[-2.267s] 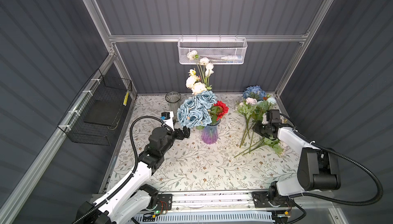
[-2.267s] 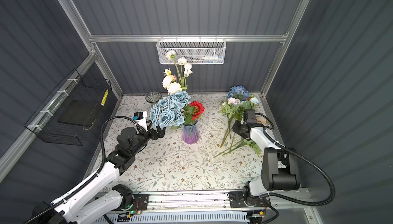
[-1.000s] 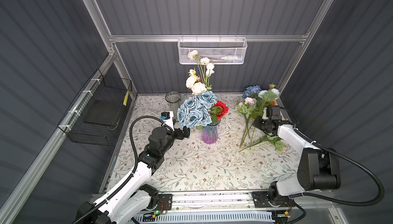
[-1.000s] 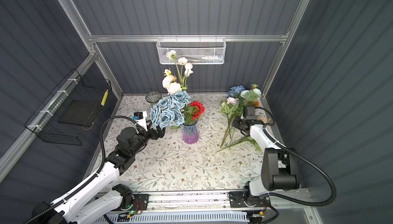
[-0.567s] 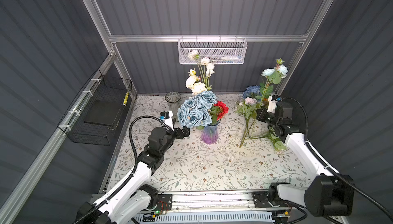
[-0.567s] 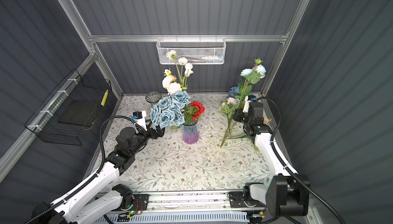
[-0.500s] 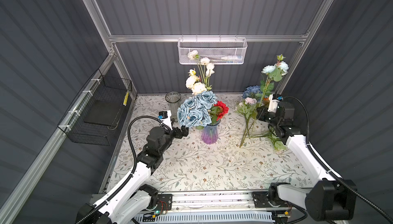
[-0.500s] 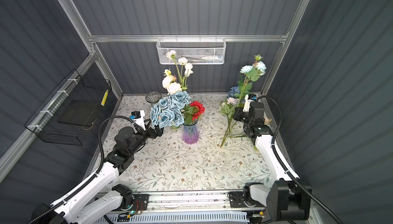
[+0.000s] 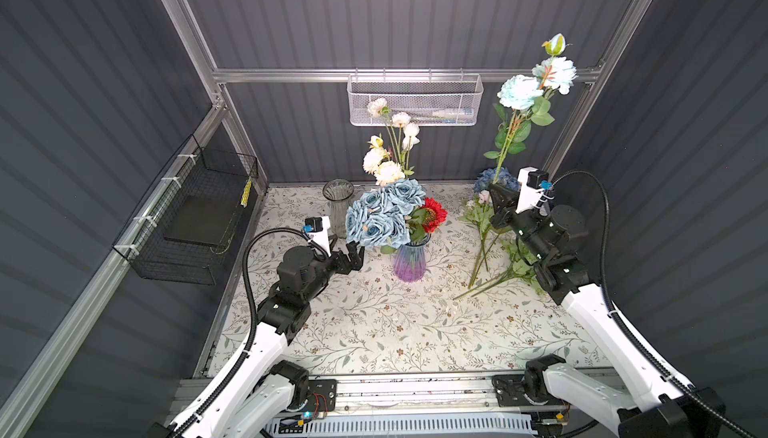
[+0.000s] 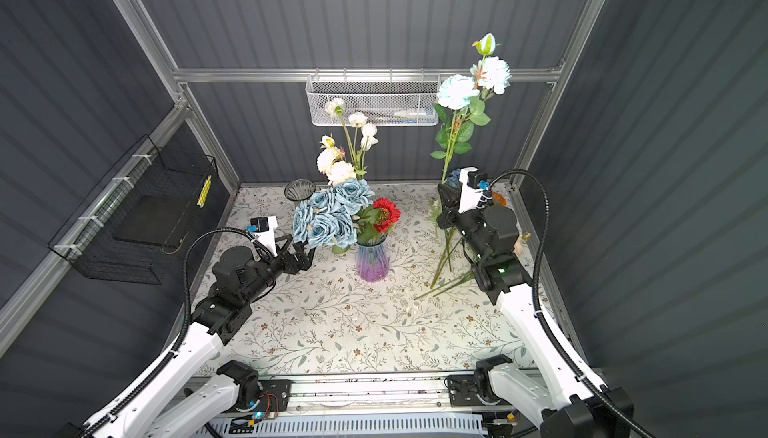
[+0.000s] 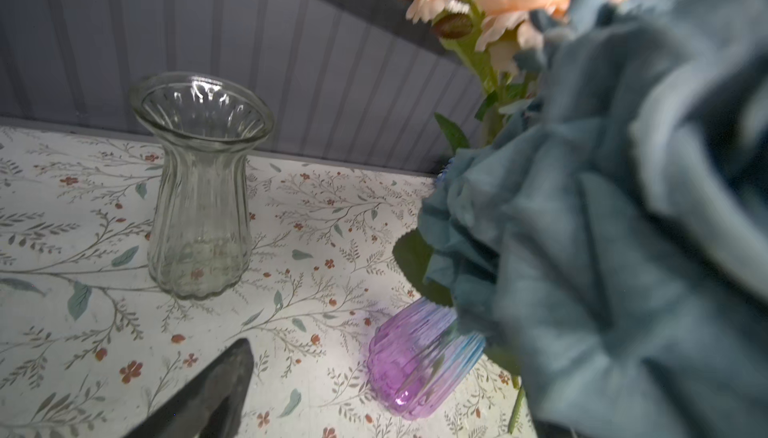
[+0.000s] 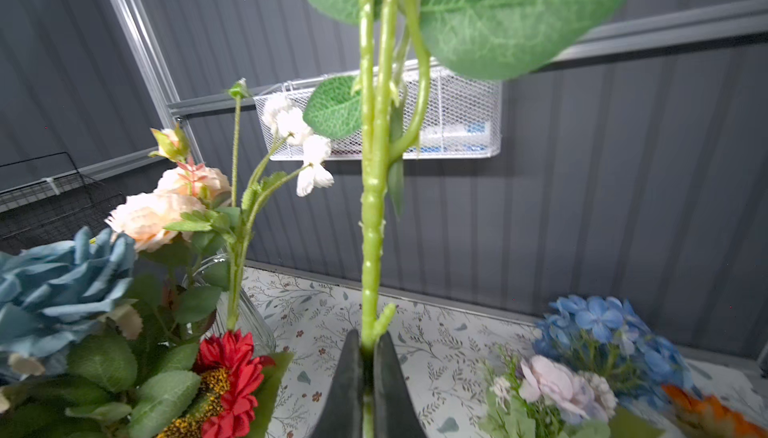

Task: Arrange the flowers into the vase
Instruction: 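Lift the white rose and carry it over the gradient vase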

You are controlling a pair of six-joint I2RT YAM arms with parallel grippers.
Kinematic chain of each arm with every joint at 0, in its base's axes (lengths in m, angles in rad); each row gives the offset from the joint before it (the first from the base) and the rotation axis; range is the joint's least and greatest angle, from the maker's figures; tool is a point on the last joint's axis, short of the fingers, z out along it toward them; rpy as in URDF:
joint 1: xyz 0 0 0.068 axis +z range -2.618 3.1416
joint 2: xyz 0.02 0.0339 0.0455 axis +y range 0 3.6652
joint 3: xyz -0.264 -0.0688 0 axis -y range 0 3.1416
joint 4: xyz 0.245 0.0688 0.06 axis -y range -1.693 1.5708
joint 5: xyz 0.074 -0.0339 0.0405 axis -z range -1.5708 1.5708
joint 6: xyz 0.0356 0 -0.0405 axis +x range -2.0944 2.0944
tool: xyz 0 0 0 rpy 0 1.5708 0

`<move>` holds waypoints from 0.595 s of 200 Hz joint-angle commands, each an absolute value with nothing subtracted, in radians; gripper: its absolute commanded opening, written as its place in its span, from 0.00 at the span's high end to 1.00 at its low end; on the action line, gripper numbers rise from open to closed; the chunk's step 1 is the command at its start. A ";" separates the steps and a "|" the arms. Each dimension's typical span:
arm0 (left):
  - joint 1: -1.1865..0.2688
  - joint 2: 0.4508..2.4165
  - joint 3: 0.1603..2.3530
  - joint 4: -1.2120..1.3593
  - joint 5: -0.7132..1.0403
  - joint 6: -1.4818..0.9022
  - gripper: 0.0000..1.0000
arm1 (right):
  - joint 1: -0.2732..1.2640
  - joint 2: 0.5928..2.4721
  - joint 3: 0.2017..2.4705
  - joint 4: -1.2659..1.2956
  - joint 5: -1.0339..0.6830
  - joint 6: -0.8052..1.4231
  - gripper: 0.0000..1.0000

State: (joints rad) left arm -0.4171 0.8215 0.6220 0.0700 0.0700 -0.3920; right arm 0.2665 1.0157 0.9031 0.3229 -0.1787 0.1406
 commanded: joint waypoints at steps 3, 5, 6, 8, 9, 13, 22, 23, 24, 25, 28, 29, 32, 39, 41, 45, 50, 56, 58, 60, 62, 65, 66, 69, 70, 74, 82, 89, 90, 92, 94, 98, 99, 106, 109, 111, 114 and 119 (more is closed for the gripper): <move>-0.413 0.790 0.625 -0.061 0.051 -0.346 0.01 | 0.301 0.964 0.883 0.436 -0.197 0.102 1.00; -0.413 0.789 0.623 -0.065 0.051 -0.343 0.00 | 0.304 0.960 0.880 0.439 -0.200 0.104 1.00; -0.413 0.788 0.622 -0.067 0.051 -0.342 0.00 | 0.305 0.959 0.879 0.440 -0.200 0.105 1.00; -0.413 0.787 0.622 -0.070 0.052 -0.339 0.01 | 0.309 0.955 0.876 0.443 -0.202 0.106 1.00; -0.413 0.786 0.621 -0.073 0.052 -0.339 0.00 | 0.312 0.953 0.874 0.444 -0.202 0.106 1.00; -0.413 0.783 0.617 -0.079 0.054 -0.334 0.01 | 0.319 0.944 0.868 0.449 -0.209 0.108 1.00; -0.413 0.782 0.612 -0.090 0.064 -0.322 0.01 | 0.338 0.929 0.854 0.454 -0.220 0.119 1.00; -0.413 0.783 0.611 -0.090 0.067 -0.321 0.01 | 0.340 0.927 0.854 0.454 -0.221 0.121 1.00; -0.413 0.783 0.610 -0.090 0.069 -0.321 0.01 | 0.342 0.925 0.852 0.455 -0.223 0.123 1.00; -0.413 0.784 0.609 -0.090 0.073 -0.319 0.01 | 0.344 0.924 0.851 0.455 -0.224 0.125 1.00; -0.413 0.786 0.608 -0.090 0.082 -0.317 0.01 | 0.350 0.919 0.847 0.456 -0.229 0.131 1.00; -0.413 0.787 0.607 -0.090 0.085 -0.316 0.01 | 0.352 0.917 0.846 0.456 -0.231 0.133 1.00; -0.413 0.789 0.606 -0.090 0.093 -0.314 0.01 | 0.357 0.913 0.841 0.458 -0.234 0.138 1.00; -0.413 0.799 0.603 -0.089 0.115 -0.310 0.00 | 0.375 0.903 0.828 0.466 -0.242 0.152 1.00; -0.413 0.803 0.603 -0.088 0.122 -0.310 0.01 | 0.381 0.901 0.823 0.470 -0.244 0.158 1.00; -0.414 0.811 0.602 -0.084 0.135 -0.308 0.01 | 0.392 0.896 0.812 0.482 -0.248 0.167 1.00; -0.414 0.821 0.601 -0.077 0.151 -0.309 0.01 | 0.406 0.892 0.800 0.497 -0.255 0.176 1.00; -0.414 0.830 0.599 -0.065 0.169 -0.310 0.01 | 0.424 0.884 0.785 0.512 -0.261 0.187 1.00; -0.414 0.835 0.596 -0.059 0.177 -0.311 0.01 | 0.430 0.883 0.780 0.520 -0.262 0.191 1.00; -0.414 0.839 0.595 -0.055 0.183 -0.313 0.01 | 0.437 0.880 0.776 0.525 -0.262 0.195 1.00; -0.414 0.841 0.594 -0.048 0.192 -0.314 0.01 | 0.444 0.879 0.771 0.533 -0.262 0.198 1.00; -0.415 0.846 0.594 -0.037 0.202 -0.317 0.01 | 0.453 0.876 0.762 0.548 -0.262 0.204 1.00; -0.415 0.848 0.592 -0.035 0.204 -0.318 0.01 | 0.456 0.876 0.759 0.552 -0.262 0.205 1.00; -0.416 0.851 0.589 -0.024 0.214 -0.323 0.01 | 0.466 0.875 0.750 0.566 -0.262 0.208 1.00; -0.416 0.852 0.588 -0.020 0.217 -0.323 0.01 | 0.469 0.875 0.749 0.571 -0.263 0.209 1.00; -0.417 0.859 0.584 -0.004 0.228 -0.328 0.01 | 0.483 0.875 0.738 0.591 -0.261 0.213 1.00; -0.419 0.863 0.572 0.035 0.247 -0.344 0.01 | 0.513 0.879 0.717 0.633 -0.259 0.218 1.00; -0.427 0.866 0.560 0.070 0.255 -0.360 0.01 | 0.534 0.886 0.707 0.662 -0.259 0.219 1.00; -0.428 0.866 0.558 0.075 0.255 -0.362 0.00 | 0.538 0.887 0.706 0.665 -0.260 0.218 1.00; -0.430 0.866 0.555 0.083 0.256 -0.367 0.01 | 0.544 0.890 0.706 0.673 -0.259 0.217 1.00; -0.432 0.867 0.551 0.094 0.257 -0.371 0.01 | 0.552 0.892 0.703 0.681 -0.259 0.216 1.00; -0.434 0.865 0.543 0.115 0.260 -0.383 0.01 | 0.564 0.897 0.700 0.695 -0.254 0.214 1.00; -0.434 0.864 0.541 0.120 0.261 -0.386 0.01 | 0.568 0.899 0.698 0.698 -0.254 0.214 1.00; -0.438 0.864 0.527 0.164 0.266 -0.412 0.01 | 0.590 0.910 0.694 0.728 -0.250 0.209 1.00; -0.438 0.865 0.520 0.185 0.270 -0.424 0.01 | 0.598 0.916 0.692 0.741 -0.248 0.206 1.00; -0.439 0.866 0.516 0.198 0.275 -0.432 0.01 | 0.604 0.920 0.691 0.749 -0.247 0.203 1.00; -0.441 0.868 0.510 0.216 0.280 -0.443 0.01 | 0.613 0.926 0.687 0.765 -0.245 0.201 1.00; -0.444 0.873 0.506 0.239 0.285 -0.458 0.00 | 0.626 0.939 0.685 0.794 -0.245 0.194 1.00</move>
